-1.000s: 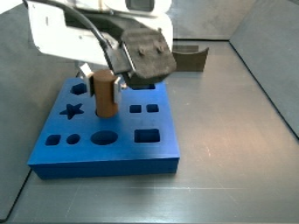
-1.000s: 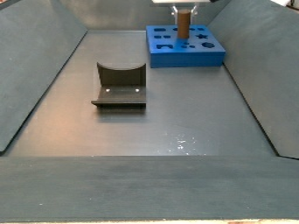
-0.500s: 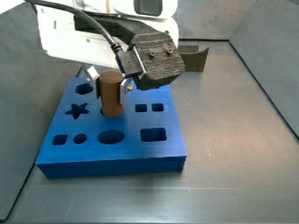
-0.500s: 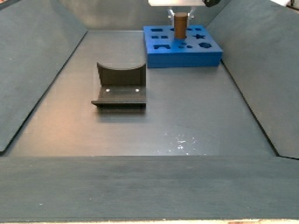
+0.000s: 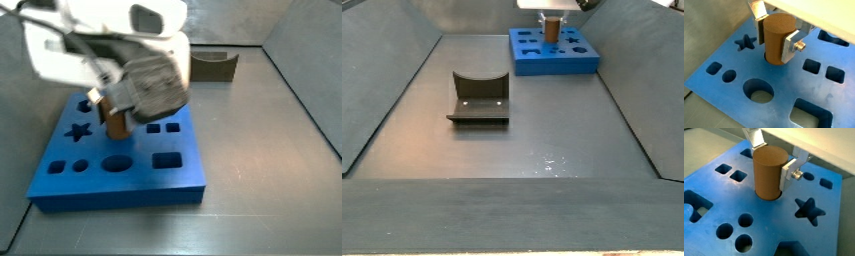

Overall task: Pick up the round object. Move up. Place the round object on the fixture. Regrasp the round object. Move to above the board. Insert the round object.
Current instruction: Insert the round object.

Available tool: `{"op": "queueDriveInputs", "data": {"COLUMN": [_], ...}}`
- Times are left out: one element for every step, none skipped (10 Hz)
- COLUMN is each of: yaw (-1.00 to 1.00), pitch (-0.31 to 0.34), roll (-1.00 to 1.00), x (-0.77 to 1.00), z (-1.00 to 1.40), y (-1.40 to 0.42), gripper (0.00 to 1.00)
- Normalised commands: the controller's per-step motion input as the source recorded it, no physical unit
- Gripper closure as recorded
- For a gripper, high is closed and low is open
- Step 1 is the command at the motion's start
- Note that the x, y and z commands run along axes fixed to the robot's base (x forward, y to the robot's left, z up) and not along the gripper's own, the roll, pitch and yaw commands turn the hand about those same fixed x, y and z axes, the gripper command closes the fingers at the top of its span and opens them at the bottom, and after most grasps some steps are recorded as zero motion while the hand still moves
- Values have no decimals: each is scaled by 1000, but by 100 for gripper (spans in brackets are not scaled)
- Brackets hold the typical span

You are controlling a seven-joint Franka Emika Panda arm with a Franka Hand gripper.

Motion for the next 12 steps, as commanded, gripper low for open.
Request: {"op": "queueDriveInputs", "data": {"yaw": [20,29,0,-26,-63,0,0,0,0,0,0,0], "pitch": [-200,-54,-9,0,26,0,0,0,-20,-26,-23,0], "roll": [126,51,14,0,-217,9,0,200,11,6,-97,0], "x": [-234,-94,0,391,69,0,26,337,206,203,0,0], "z": [-1000,-1000,-1000,-1000,-14,0,-49,-1000,-1000,-1000,0,0], "y": [-243,-157,-86,0,94,0,0,-103,-234,-234,49,0], "gripper": [100,100,100,100,100,100,100,100,100,100,100,100]}}
